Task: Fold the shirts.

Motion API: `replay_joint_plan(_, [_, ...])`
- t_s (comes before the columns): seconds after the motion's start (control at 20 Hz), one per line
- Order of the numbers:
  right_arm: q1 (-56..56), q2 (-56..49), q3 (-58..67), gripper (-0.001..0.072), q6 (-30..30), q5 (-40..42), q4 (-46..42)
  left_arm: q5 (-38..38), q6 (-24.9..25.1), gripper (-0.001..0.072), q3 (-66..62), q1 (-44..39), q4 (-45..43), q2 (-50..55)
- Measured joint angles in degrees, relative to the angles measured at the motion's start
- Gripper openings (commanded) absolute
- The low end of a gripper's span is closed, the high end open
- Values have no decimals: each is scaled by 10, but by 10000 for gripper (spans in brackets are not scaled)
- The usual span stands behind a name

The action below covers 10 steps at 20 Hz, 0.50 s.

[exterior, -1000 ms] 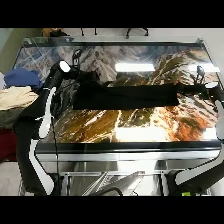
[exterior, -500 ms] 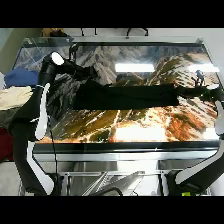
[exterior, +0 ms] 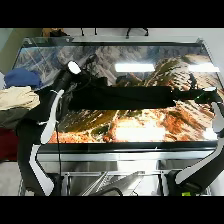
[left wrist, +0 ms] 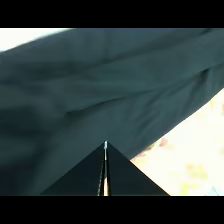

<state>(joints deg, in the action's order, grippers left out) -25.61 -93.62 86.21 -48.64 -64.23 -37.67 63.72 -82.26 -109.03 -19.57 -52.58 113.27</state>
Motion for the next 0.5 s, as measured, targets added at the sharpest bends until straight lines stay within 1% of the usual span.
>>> replay_joint_plan(0.05, [-1,5,2,26,3,-14,3,-23,0,13,12,-16,4,1])
replay_joint_plan(0.25, [-18,46,29,26,-3,-87,60,-124,2,13,41,-83,10,33])
replay_joint_plan(0.4, [-42,85,63,26,-12,-156,133,-196,-22,12,35,-141,15,78])
replay_joint_plan(0.5, [-57,111,83,26,-19,-192,181,-225,-44,13,5,-176,17,112])
